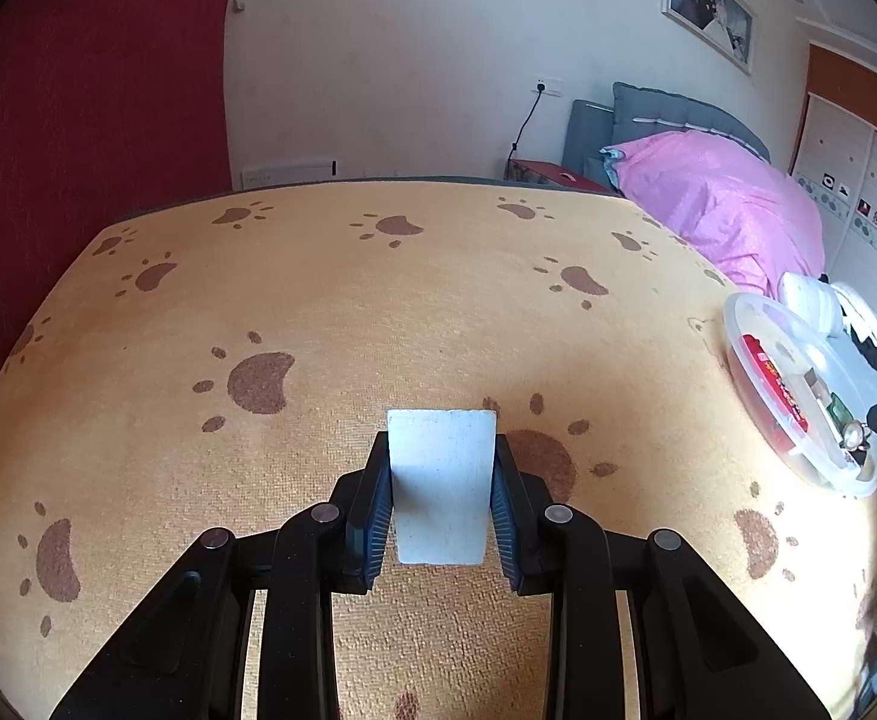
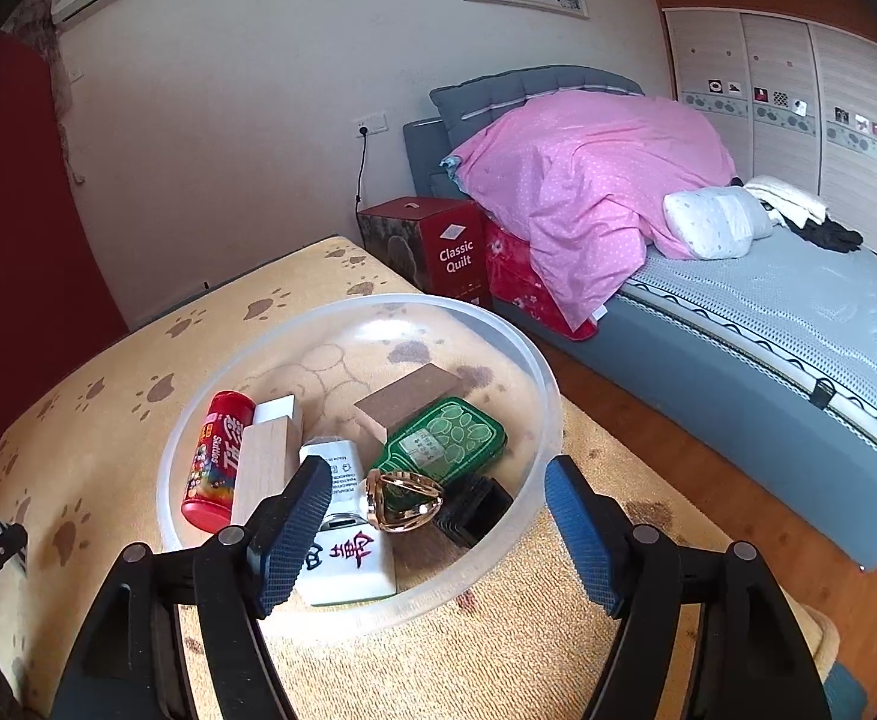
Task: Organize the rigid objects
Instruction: 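Carry the white block into the bowl and release it with the left gripper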
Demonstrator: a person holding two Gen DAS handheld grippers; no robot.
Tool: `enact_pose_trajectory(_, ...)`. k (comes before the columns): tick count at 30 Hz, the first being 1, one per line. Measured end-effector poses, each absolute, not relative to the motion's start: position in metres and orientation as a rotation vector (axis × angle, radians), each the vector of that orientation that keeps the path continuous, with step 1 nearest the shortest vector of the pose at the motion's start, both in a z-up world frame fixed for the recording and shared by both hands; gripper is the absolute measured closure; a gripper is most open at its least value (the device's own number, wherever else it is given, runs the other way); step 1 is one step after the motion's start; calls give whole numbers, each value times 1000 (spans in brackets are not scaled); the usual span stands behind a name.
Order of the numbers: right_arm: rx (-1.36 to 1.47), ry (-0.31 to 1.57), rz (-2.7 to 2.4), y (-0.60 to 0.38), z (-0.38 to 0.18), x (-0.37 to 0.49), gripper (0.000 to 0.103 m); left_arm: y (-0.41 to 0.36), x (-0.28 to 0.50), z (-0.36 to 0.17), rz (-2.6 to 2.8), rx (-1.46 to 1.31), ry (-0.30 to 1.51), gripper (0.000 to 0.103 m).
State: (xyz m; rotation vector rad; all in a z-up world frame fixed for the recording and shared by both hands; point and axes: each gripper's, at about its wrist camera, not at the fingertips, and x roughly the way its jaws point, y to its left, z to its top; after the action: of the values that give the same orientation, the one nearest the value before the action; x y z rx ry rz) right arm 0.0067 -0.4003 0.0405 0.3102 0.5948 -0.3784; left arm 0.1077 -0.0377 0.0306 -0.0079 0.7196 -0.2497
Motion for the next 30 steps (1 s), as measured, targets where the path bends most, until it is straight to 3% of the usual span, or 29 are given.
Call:
enact_pose_trajectory(13, 271, 610, -311, -408, 37, -11, 25, -78, 98, 42, -318, 18, 732, 73)
enact_pose_trajectory(30, 284, 608, -211, -420, 28, -27, 24, -193, 91, 65, -529, 54, 723, 73)
